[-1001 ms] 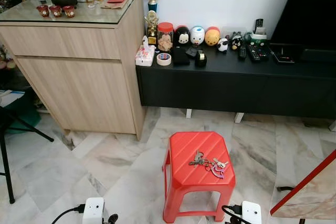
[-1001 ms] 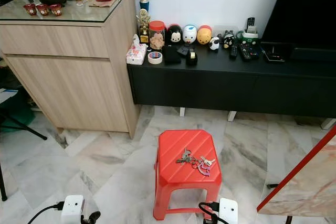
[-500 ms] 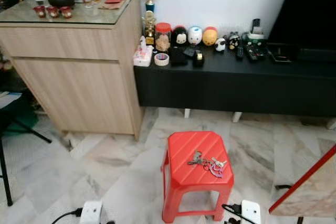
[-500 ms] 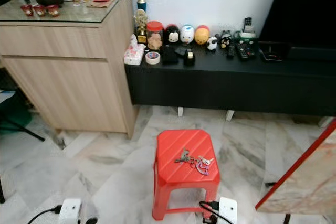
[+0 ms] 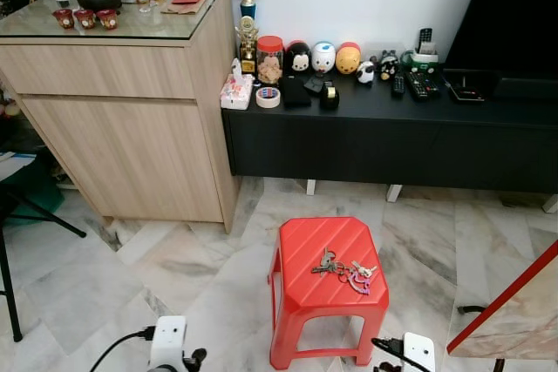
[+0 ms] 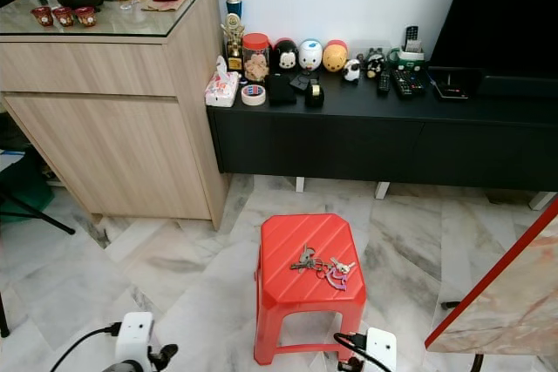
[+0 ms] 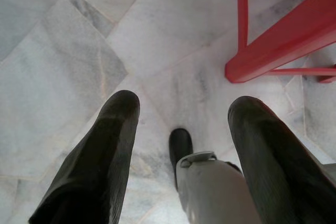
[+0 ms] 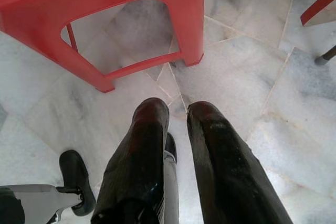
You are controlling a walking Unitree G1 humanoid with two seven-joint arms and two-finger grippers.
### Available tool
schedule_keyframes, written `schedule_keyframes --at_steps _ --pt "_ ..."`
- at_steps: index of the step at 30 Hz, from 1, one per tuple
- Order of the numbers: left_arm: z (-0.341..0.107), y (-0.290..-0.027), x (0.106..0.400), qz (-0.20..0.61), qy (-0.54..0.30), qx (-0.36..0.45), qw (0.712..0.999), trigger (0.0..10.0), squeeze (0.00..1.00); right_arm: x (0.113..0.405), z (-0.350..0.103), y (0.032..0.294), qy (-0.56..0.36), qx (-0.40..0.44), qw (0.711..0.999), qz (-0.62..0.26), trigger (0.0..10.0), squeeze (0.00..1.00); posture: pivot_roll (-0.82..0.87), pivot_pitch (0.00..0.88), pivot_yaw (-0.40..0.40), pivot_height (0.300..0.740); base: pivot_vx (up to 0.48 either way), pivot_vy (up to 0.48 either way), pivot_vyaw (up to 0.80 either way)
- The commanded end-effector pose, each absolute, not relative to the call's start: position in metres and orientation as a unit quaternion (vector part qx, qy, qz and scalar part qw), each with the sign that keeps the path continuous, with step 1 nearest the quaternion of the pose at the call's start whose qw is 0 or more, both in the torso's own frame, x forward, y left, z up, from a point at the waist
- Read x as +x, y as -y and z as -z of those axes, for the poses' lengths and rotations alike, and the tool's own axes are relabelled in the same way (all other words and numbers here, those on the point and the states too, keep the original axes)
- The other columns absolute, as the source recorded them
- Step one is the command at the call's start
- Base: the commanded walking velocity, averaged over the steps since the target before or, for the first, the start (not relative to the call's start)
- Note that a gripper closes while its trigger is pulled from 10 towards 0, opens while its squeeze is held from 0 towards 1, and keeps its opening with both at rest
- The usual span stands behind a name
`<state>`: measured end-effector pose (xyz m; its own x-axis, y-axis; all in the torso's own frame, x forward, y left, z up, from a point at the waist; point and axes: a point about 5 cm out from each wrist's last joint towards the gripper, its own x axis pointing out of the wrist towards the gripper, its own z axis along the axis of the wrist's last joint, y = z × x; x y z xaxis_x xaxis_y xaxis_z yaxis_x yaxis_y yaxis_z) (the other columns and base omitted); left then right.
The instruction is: Hang keys on a hook
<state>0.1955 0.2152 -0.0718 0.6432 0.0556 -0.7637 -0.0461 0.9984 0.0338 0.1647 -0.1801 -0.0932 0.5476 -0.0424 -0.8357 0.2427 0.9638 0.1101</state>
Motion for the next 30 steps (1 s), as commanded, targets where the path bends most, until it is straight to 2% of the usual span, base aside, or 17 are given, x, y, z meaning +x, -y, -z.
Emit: schedule_keyframes --at_steps 1,6,9,14,16,22,26,30 --pt "0.075 -0.225 0.185 -0.034 -0.437 0.003 0.899 10.0 0.00 0.158 0.095 0.185 -0.476 0.110 0.868 0.089 10.0 0.00 0.02 0.000 -0.033 0.717 0.000 0.000 0.00" --pt "0.075 -0.254 0.166 -0.051 -0.445 0.001 0.894 10.0 0.00 0.156 0.095 0.189 -0.476 0.098 0.870 0.083 10.0 0.00 0.02 0.000 -0.033 0.717 0.000 0.049 0.00" --pt "0.075 -0.259 0.162 -0.054 -0.447 0.001 0.893 10.0 0.00 0.155 0.096 0.190 -0.475 0.098 0.871 0.082 10.0 0.00 0.02 0.000 -0.033 0.717 0.000 0.261 0.00" --pt "0.077 -0.269 0.146 -0.058 -0.456 0.001 0.888 10.0 0.00 0.145 0.100 0.189 -0.483 0.100 0.866 0.084 10.0 0.00 0.02 0.000 -0.032 0.717 0.000 0.286 0.71" --pt "0.078 -0.269 0.145 -0.058 -0.456 0.001 0.888 10.0 0.00 0.144 0.100 0.189 -0.483 0.103 0.865 0.085 10.0 0.00 0.02 0.000 -0.033 0.717 0.000 0.251 0.00" --pt "0.084 -0.256 0.141 -0.050 -0.464 0.005 0.885 10.0 0.00 0.141 0.101 0.187 -0.484 0.112 0.863 0.088 10.0 0.00 0.02 0.000 -0.032 0.717 0.000 0.000 0.00" --pt "0.087 -0.232 0.151 -0.039 -0.462 0.007 0.886 10.0 0.00 0.141 0.102 0.184 -0.484 0.116 0.862 0.090 10.0 0.00 0.02 0.000 -0.031 0.717 0.000 0.000 0.00" --pt "0.087 -0.223 0.158 -0.037 -0.459 0.007 0.888 10.0 0.00 0.141 0.102 0.182 -0.484 0.117 0.862 0.090 10.0 0.00 0.02 0.000 -0.031 0.717 0.000 0.000 0.00"
